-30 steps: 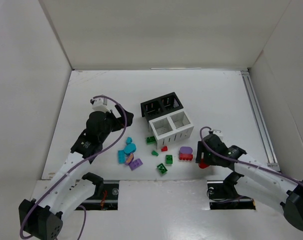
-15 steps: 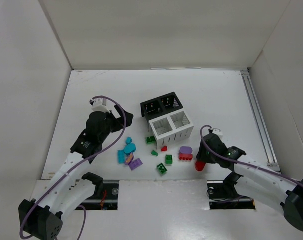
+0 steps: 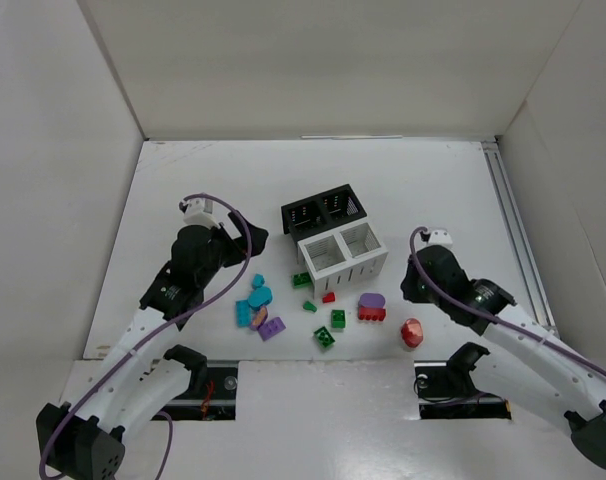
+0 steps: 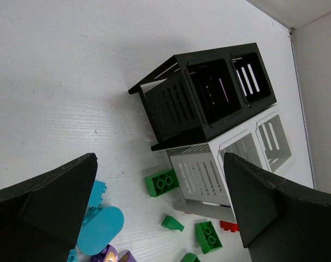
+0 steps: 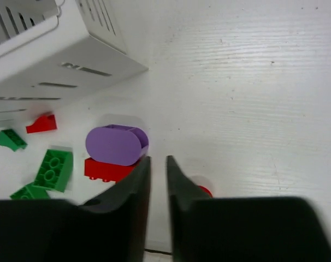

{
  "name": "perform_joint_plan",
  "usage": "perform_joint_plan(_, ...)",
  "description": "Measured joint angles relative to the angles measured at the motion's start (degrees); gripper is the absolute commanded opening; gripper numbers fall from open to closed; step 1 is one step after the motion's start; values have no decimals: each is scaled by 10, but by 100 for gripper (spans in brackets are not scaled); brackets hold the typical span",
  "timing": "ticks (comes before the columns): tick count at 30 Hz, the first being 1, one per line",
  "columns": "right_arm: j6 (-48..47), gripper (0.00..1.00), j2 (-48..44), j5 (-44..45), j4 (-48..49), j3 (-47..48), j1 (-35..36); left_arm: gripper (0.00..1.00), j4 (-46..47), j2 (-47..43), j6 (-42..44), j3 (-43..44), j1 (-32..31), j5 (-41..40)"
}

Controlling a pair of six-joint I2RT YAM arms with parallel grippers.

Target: Sort the legos into containers by color

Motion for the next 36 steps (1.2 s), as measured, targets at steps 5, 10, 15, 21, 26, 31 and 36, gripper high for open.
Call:
perform_joint_plan(5,0,59,6,-5,-30,0,0,100,0,0,-2,0,0,6)
perform_joint_plan(10,17,72,12,-42,-59,-59,0,100,0,1,-2,0,0,14)
perform_joint_plan(15,24,66,10,-63,-68,-96,3,100,0,4,-2,-2,0,22)
perform_joint_plan(21,22,34,35,-86,-33,-112,6,100,0,8,-2,-2,0,29)
perform_joint_plan(26,11,26,48,-82,-24,-102,10,100,0,8,-6,-2,0,33)
perform_joint_plan(31,-87,26,26,-55,-17,-20,11,100,0,6,-7,-7,0,39)
perform_joint_plan(36,-226,29,40,-73,115,70,11,100,-3,2,-13,-12,0,47)
